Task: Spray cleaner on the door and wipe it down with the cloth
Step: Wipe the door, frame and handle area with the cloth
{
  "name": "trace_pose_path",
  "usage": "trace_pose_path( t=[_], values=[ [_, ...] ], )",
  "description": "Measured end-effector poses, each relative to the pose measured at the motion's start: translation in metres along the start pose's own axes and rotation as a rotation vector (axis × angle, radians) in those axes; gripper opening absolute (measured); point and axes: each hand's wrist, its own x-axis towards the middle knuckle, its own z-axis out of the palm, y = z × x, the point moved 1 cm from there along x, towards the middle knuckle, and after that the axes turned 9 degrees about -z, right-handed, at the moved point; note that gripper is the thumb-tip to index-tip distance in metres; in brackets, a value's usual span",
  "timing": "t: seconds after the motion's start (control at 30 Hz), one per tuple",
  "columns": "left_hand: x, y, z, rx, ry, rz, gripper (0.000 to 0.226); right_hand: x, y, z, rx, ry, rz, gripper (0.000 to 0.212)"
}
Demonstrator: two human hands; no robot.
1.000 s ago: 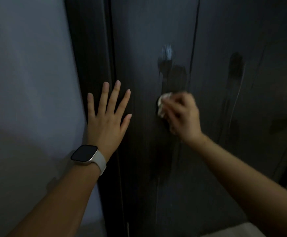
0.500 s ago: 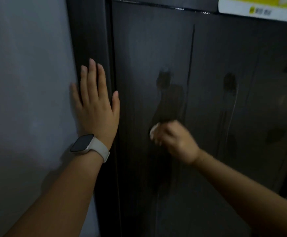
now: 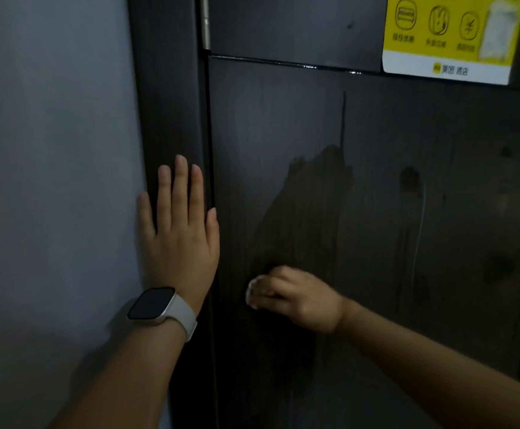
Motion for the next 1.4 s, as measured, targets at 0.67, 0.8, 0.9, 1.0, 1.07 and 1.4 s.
trace_pose_path(
  t=[0.67, 0.8, 0.9, 1.0, 1.07, 1.4],
  values=[
    [0.004, -0.004, -0.005, -0.182, -0.024, 0.006, 0.057, 0.059, 0.122, -0.098, -0.298, 0.433, 0.429, 0.026],
    [0.003, -0.004, -0.004, -0.198, -0.023, 0.011, 0.058, 0.100, 0.126, -0.094, -0.299, 0.630, 0.684, 0.027],
    [0.003, -0.007, -0.004, -0.205, -0.026, 0.027, 0.058, 0.095, 0.083, -0.054, -0.245, 0.346, 0.287, 0.029],
    [0.004, -0.007, -0.003, -0.209, -0.035, 0.027, 0.058, 0.070, 0.067, -0.047, -0.141, 0.006, -0.001, 0.037],
    [0.003, -0.006, -0.004, -0.207, -0.042, 0.016, 0.057, 0.070, 0.080, -0.065, -0.158, -0.092, -0.086, 0.030],
    [0.004, -0.005, -0.002, -0.226, -0.058, 0.004, 0.057, 0.115, 0.098, -0.076, -0.281, 0.259, 0.321, 0.036]
  ],
)
